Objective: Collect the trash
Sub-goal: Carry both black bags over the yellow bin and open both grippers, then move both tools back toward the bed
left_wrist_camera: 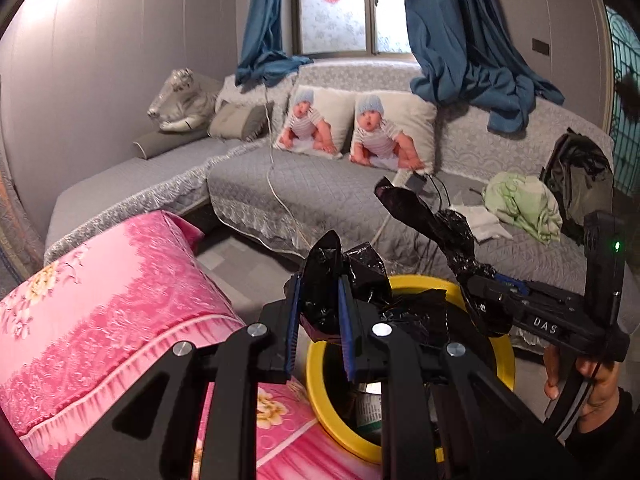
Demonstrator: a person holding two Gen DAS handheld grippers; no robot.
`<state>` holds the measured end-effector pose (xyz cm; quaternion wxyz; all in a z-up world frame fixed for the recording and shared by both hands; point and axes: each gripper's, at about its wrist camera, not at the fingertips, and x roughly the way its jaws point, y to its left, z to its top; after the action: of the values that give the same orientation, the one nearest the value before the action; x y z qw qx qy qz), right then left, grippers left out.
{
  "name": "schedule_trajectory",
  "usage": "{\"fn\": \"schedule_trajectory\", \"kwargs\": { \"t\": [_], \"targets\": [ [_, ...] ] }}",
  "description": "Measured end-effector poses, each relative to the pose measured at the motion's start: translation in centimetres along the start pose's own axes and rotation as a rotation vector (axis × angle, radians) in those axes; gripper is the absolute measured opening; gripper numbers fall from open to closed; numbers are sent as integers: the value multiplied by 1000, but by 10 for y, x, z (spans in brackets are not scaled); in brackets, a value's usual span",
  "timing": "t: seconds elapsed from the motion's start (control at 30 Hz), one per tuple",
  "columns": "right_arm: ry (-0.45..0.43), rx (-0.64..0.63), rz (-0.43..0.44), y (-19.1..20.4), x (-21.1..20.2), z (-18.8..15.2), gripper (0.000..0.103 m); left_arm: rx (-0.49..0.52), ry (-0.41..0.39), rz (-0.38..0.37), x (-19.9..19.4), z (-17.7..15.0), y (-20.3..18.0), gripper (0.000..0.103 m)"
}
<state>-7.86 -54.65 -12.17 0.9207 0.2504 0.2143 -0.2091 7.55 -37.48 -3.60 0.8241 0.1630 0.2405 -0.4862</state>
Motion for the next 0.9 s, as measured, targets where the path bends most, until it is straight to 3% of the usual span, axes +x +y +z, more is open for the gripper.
{"fn": "schedule_trajectory", "kwargs": {
  "t": [0.37,0.47,0.53,0.57,0.6,0.77,0.9],
  "targets": [
    [108,82,-49,-18,28,-11,26,-3,146,-45,67,-24,-11,17],
    [112,79,-51,-18,28,-10,33,-36,172,-52,74,-29,-5,18],
    [96,84,-58,-18,24,-7,64,-66,196,-52,76,-32,1,33],
    [80,89,-68,-20,21,-6,69,-85,198,-48,74,-34,5,59],
    [66,93,-74,-22,17,-4,70,-105,181,-37,69,-35,11,71],
    [-11,84,-92,-22,-2,5,70,-159,75,11,34,-34,34,78],
    [-87,-38,-15,11,-16,14,70,-253,-46,10,-9,-31,68,86]
  ]
}}
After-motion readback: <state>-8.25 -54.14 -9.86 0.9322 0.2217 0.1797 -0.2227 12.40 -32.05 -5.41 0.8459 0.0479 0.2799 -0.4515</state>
